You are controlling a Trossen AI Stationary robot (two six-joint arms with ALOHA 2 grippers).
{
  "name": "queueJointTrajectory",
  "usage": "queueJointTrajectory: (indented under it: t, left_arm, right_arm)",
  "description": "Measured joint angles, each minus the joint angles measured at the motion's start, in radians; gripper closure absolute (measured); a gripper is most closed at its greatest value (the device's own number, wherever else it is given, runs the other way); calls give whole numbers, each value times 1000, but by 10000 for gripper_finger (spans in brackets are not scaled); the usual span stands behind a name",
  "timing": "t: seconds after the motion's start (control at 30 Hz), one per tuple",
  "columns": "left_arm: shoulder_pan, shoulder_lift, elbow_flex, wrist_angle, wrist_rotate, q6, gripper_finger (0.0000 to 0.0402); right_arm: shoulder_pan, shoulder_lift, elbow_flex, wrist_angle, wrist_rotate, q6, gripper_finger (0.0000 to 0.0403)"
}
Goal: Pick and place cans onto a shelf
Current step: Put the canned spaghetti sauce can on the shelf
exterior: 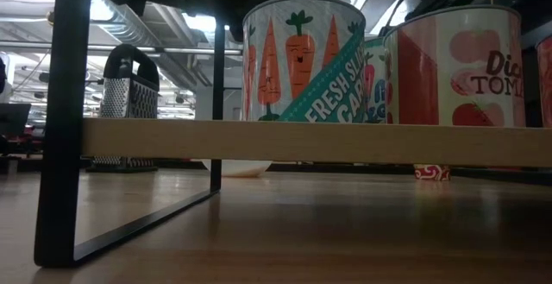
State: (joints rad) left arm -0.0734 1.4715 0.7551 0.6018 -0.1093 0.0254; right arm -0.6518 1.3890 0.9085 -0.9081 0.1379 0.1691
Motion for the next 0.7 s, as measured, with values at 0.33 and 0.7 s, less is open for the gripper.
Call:
queueJointTrajectory:
  t: [0.33,0.7]
  left_arm:
    - [0,0,0,0,0,0,266]
    - [0,0,0,0,0,0,266]
  right_arm:
    - [1,25,3,0,5,-47,347]
    - [18,19,3,1,6,-49,391]
